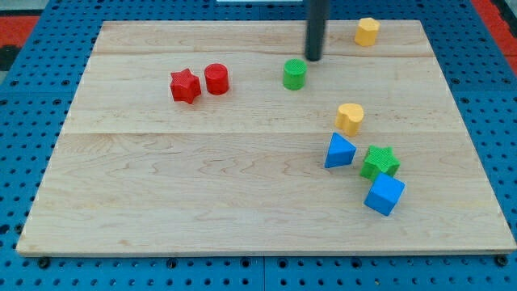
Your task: Place your arm at the top left of the heart
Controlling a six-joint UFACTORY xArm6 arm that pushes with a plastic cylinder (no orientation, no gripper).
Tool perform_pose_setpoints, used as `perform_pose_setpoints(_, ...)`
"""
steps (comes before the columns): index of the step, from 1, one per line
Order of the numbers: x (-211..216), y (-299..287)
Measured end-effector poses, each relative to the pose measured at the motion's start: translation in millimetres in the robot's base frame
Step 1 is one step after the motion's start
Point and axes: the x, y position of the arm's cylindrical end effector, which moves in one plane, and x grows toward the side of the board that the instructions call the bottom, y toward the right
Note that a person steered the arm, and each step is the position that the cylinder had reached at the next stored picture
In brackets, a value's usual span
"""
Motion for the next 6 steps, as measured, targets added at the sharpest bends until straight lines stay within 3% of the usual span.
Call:
perform_pose_setpoints(1,38.7,29.3)
perform_pose_setpoints(3,61.2,-165.5)
perform_pose_setpoints(4,50.0,-85.3)
perform_pose_setpoints(5,71.4,32.8)
perform_pose_setpoints(6,159.7,120.5)
